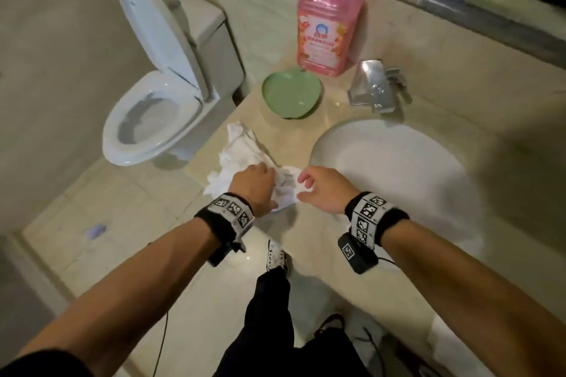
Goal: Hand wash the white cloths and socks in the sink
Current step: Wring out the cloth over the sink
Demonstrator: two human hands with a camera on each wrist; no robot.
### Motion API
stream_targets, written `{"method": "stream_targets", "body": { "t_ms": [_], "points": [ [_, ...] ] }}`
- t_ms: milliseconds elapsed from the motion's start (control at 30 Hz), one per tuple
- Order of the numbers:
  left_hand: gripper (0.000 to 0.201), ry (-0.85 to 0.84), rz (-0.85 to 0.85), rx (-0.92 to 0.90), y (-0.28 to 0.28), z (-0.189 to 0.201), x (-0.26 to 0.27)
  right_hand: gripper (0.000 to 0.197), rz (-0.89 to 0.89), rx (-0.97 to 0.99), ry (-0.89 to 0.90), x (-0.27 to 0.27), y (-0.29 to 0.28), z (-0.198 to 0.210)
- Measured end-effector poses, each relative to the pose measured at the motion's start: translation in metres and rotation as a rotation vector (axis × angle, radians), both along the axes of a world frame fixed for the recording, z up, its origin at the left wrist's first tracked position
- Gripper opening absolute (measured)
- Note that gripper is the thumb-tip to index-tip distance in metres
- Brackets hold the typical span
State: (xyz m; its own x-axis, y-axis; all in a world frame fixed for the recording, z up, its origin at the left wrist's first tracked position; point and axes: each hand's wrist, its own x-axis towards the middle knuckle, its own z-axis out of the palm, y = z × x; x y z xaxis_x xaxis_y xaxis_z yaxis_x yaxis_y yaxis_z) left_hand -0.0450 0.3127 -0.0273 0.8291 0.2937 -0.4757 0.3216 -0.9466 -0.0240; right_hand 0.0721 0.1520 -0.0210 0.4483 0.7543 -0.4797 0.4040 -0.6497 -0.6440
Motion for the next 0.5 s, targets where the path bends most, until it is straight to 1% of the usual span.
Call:
{"method": "stream_targets", "body": {
  "t_ms": [67,100,167,200,267,333,400,500],
  "points": [
    [0.056,0.034,-0.126,0.127,-0.006,-0.006,0.005,0.045,0.103,-0.042,-0.048,0.001,0.018,-0.016],
    [0.048,0.034,-0.16,0.163,-0.006,-0.009,0.008,0.051,0.16,-0.068,-0.074,0.002,0.025,-0.023],
    [0.03,0.024,-0.197,0.164,-0.001,-0.011,0.015,0.056,0.263,-0.111,-0.162,0.003,0.034,-0.034],
    [0.027,0.014,-0.209,0.128,0.005,-0.011,0.019,0.055,0.299,-0.116,-0.22,0.003,0.036,-0.039],
    [0.025,-0.039,-0.199,0.012,0.019,-0.006,0.025,0.043,0.338,-0.085,-0.318,0.003,0.038,-0.044],
    [0.027,-0.152,-0.141,-0.139,0.036,0.002,0.031,0.027,0.299,-0.051,-0.334,0.006,0.041,-0.042],
    [0.026,-0.223,-0.045,-0.344,0.05,0.01,0.036,0.026,0.201,-0.042,-0.263,0.014,0.045,-0.034],
    [0.025,-0.206,0.101,-0.612,0.063,0.016,0.043,0.026,-0.04,0.091,-0.017,0.031,0.054,-0.013]
  ]
}}
